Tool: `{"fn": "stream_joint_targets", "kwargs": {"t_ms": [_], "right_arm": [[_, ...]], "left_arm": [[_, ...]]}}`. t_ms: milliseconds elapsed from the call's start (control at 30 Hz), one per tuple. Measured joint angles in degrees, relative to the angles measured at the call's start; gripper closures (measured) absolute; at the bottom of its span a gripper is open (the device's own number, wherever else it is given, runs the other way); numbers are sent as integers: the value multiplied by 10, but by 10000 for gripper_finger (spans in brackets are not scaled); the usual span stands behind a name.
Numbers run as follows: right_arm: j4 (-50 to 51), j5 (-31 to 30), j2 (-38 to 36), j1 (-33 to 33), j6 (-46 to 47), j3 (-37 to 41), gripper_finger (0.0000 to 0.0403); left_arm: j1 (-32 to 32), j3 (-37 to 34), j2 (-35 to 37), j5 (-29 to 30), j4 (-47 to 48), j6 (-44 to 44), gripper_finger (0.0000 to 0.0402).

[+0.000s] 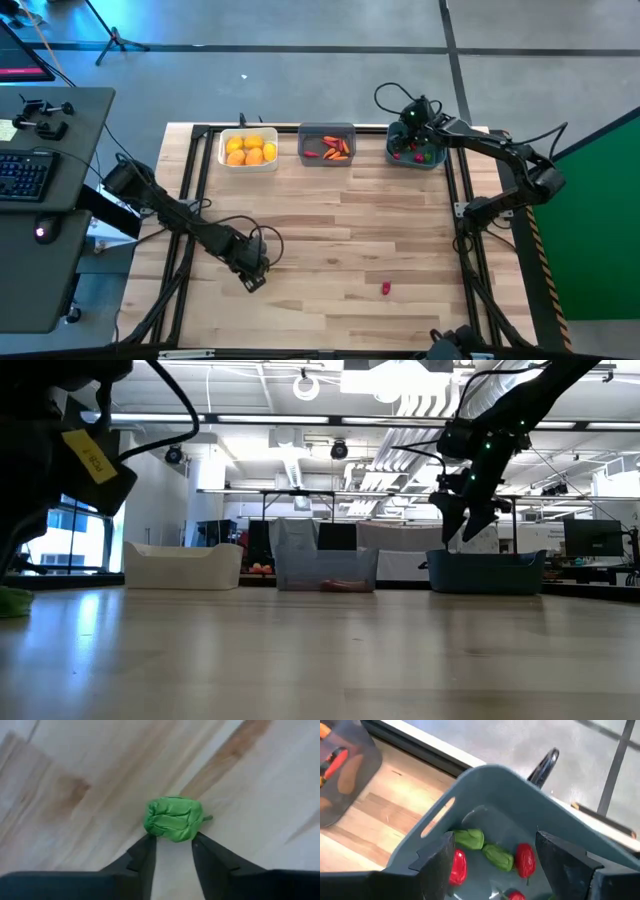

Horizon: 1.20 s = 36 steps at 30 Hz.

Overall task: Sort produce into baskets
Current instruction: Put the green bell pepper into the blue bin

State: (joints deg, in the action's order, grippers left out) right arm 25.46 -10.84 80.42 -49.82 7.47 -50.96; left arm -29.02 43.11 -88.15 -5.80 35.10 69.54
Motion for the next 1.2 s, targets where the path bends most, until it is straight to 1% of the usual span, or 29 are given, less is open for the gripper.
{"fn": "stream_joint_targets", "kwargs": {"t_ms": [167,233,367,500,633,733,800,900,1000,1200], "right_arm": [[-9,1,-3,0,-31,0,135],[-1,4,-11,0,-39,-4,135],[34,5,-33,0,-57,-27,135],[56,41,-54,0,-60,-44,135],[54,95,-72,1,-53,-46,135],[54,125,-79,5,-52,-46,135],[54,131,-84,13,-54,-46,135],[56,142,-89,28,-60,-46,135],[64,143,-93,43,-60,-46,135],[77,143,-93,64,-72,-46,135]], "left_arm": [[7,0,-1,22,-4,-56,371],[15,0,5,41,-5,-66,393],[37,0,24,90,-44,-72,398],[71,0,34,116,-122,-100,401],[104,0,34,98,-207,-185,401],[121,2,34,68,-213,-262,401],[125,8,34,63,-183,-307,395],[128,15,34,51,-126,-366,372],[126,17,34,48,-84,-394,336],[94,17,31,49,-62,-491,261]]}}
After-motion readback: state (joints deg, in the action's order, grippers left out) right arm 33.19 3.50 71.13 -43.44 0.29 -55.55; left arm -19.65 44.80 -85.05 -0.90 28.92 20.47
